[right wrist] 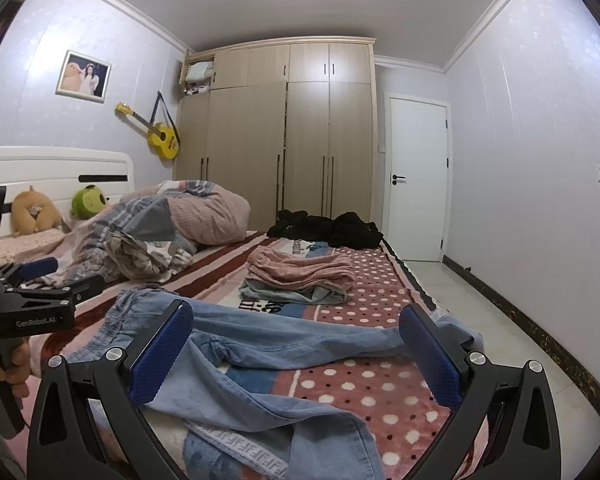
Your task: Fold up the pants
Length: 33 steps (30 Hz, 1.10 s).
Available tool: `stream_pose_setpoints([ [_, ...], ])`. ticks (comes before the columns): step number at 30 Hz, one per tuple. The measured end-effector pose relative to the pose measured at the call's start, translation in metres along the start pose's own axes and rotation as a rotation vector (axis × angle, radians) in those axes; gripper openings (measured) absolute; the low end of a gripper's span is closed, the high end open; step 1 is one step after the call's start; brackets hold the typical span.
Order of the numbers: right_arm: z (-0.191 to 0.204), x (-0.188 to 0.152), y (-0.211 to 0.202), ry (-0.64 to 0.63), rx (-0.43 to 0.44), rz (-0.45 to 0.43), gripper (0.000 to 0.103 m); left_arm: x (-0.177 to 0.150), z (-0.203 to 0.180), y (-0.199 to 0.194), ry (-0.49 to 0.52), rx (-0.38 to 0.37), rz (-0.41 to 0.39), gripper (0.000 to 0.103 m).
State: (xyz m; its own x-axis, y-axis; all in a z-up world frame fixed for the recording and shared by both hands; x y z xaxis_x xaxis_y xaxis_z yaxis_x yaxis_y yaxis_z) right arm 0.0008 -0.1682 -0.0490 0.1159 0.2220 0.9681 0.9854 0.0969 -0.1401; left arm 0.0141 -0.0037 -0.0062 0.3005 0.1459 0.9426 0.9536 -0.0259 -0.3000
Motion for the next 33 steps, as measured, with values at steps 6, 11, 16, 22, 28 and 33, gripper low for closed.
stream_pose_setpoints([
  [6,0.001,0.001,0.0,0.003,-0.003,0.004,0.103,-0.001,-0.001,0.001,0.001,0.001,0.0,0.102],
  [11,0.001,-0.001,0.004,0.012,0.0,0.019,0.103,-0.001,-0.002,0.001,0.002,0.002,0.001,0.102],
  [16,-0.003,-0.003,0.007,0.032,0.007,0.026,0.103,-0.001,-0.001,0.001,0.001,0.002,0.001,0.102],
  [22,-0.005,-0.005,0.01,0.039,-0.011,0.027,0.103,-0.003,-0.001,0.005,0.0,-0.002,0.004,0.102],
  [28,-0.006,-0.006,0.01,0.04,-0.009,0.028,0.103,-0.004,-0.001,0.009,-0.002,-0.002,0.007,0.102],
  [33,-0.007,-0.008,0.01,0.044,-0.006,0.031,0.103,-0.005,-0.001,0.01,-0.001,-0.002,0.008,0.102],
])
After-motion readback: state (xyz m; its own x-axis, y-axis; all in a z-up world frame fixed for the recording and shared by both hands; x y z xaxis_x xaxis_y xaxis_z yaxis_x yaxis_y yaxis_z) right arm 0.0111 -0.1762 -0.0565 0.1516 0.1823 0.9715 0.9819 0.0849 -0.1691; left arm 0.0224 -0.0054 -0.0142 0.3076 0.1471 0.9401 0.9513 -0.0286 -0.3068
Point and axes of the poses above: each gripper's, at about its wrist camera, not at the fingertips, and y roughly the way its jaws point, z to its left, x to its top, the point moved 2 cm from there along y, roughly the way its jaws point, and after that the axes turned 9 degrees about -y, right-handed, at the moved point
